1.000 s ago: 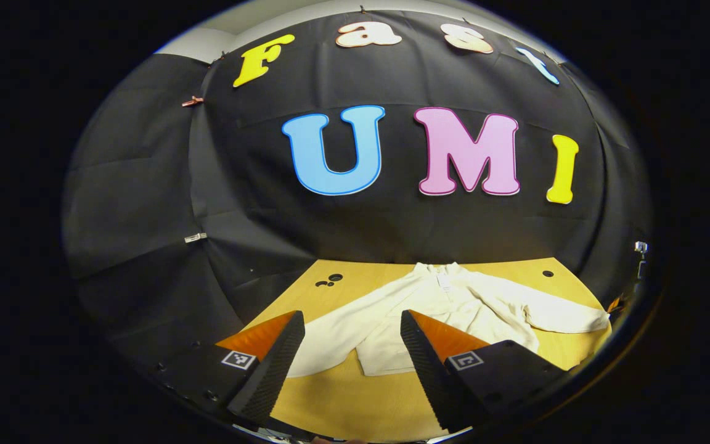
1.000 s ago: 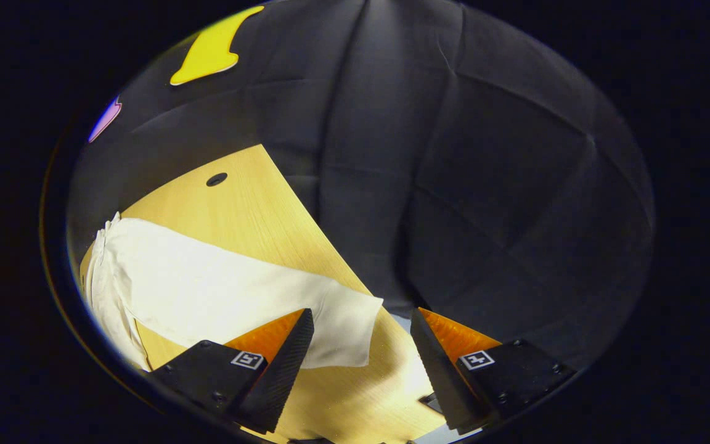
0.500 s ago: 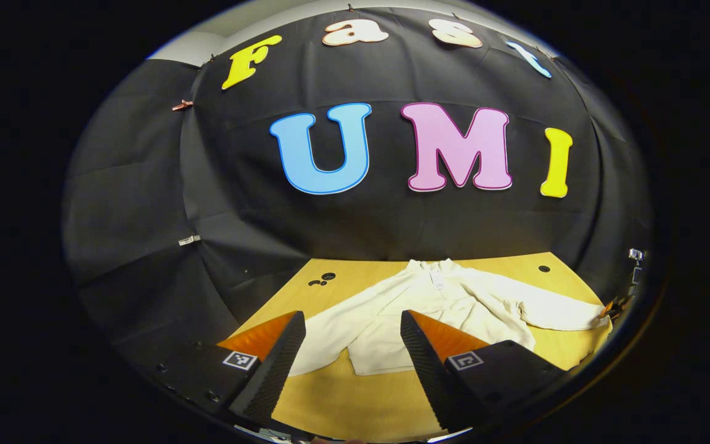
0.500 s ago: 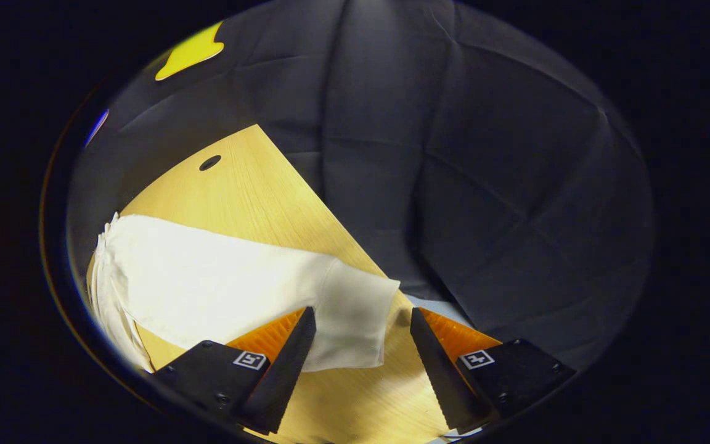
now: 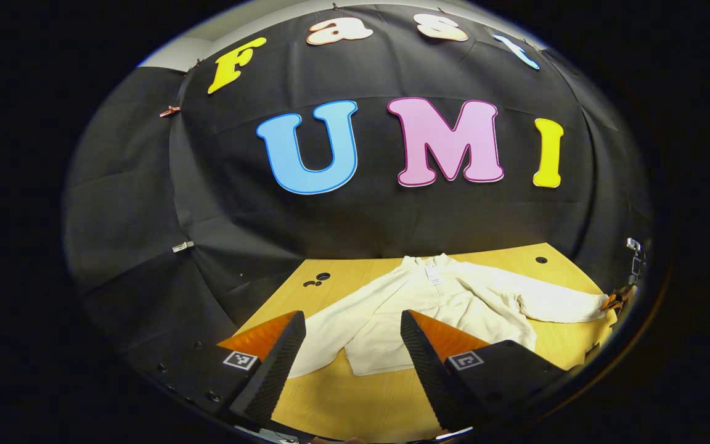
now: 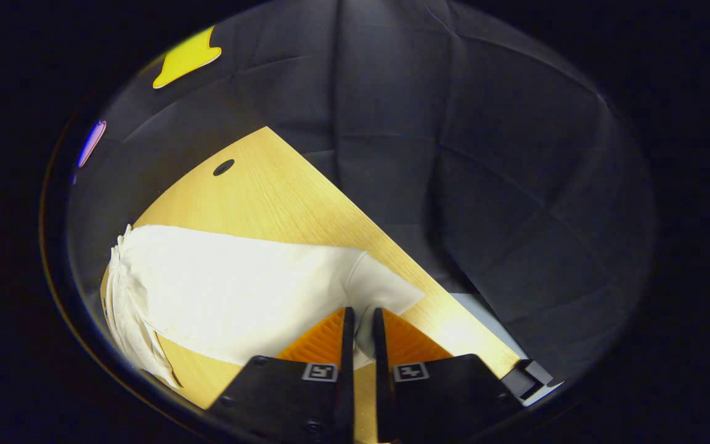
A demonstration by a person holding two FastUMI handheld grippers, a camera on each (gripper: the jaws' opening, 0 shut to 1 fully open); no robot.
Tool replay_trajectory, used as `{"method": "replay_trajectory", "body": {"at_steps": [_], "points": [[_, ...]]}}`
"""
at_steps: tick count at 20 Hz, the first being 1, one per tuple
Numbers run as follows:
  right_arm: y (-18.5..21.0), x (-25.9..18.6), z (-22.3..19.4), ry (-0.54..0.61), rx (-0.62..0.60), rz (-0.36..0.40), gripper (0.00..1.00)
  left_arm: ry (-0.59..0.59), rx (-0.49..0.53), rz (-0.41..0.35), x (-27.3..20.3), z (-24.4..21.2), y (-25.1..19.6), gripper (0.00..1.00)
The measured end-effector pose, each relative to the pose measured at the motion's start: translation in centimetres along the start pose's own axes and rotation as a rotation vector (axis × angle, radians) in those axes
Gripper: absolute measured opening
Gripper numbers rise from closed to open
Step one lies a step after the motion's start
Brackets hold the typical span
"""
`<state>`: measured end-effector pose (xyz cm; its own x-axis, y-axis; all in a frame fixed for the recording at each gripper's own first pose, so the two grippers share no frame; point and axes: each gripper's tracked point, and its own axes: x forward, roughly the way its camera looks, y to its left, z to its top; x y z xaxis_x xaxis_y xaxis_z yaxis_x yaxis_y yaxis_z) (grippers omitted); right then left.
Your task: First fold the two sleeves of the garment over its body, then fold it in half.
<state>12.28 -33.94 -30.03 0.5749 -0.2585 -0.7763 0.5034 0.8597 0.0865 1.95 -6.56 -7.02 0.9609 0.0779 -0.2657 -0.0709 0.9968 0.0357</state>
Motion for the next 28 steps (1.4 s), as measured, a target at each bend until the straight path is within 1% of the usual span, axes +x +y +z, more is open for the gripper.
{"method": "replay_trajectory", "body": {"at_steps": [1,2,4,6,8,12,15,17,19,21,25,27,28], "points": [[0.1,0.3,0.0,0.017,0.008,0.015,0.11,-0.004,0.000,-0.002,0.1,-0.1,0.1,0.96],[0.4,-0.3,0.0,0.033,0.021,0.041,0.10,-0.001,0.002,-0.002,0.4,-0.1,0.3,0.96],[0.7,-0.7,-0.1,0.036,0.034,0.055,0.06,0.015,0.000,0.000,0.9,-0.7,1.0,0.96],[1.0,-1.0,0.1,0.017,0.025,0.044,0.06,0.022,-0.011,0.006,1.2,-0.8,1.9,0.96],[1.8,-1.9,1.0,-0.013,0.006,0.048,0.06,0.015,-0.016,0.013,1.6,-0.5,2.9,0.96],[5.3,-4.3,4.4,-0.096,-0.069,0.092,0.06,0.005,-0.015,0.023,2.3,-0.5,4.9,0.96],[9.4,-6.3,7.2,-0.156,-0.140,0.132,0.06,0.000,-0.035,0.032,2.6,-0.9,6.3,0.96],[12.7,-7.5,9.1,-0.186,-0.174,0.163,0.06,-0.011,-0.007,0.054,2.8,-1.1,7.4,0.96],[16.5,-8.7,10.8,-0.207,-0.197,0.201,0.06,-0.018,-0.005,0.061,2.9,-1.3,8.4,0.96],[20.8,-9.8,12.3,-0.232,-0.220,0.245,0.06,-0.018,-0.030,0.063,3.0,-1.6,9.1,0.96],[29.2,-11.8,13.0,-0.254,-0.248,0.348,0.06,-0.015,-0.065,0.096,3.2,-2.2,11.3,0.96],[33.3,-12.8,12.2,-0.256,-0.271,0.399,0.05,-0.014,-0.080,0.113,3.2,-2.5,12.4,0.96],[35.4,-13.2,11.4,-0.246,-0.273,0.429,0.06,-0.012,-0.087,0.124,3.3,-2.6,13.1,0.93]]}}
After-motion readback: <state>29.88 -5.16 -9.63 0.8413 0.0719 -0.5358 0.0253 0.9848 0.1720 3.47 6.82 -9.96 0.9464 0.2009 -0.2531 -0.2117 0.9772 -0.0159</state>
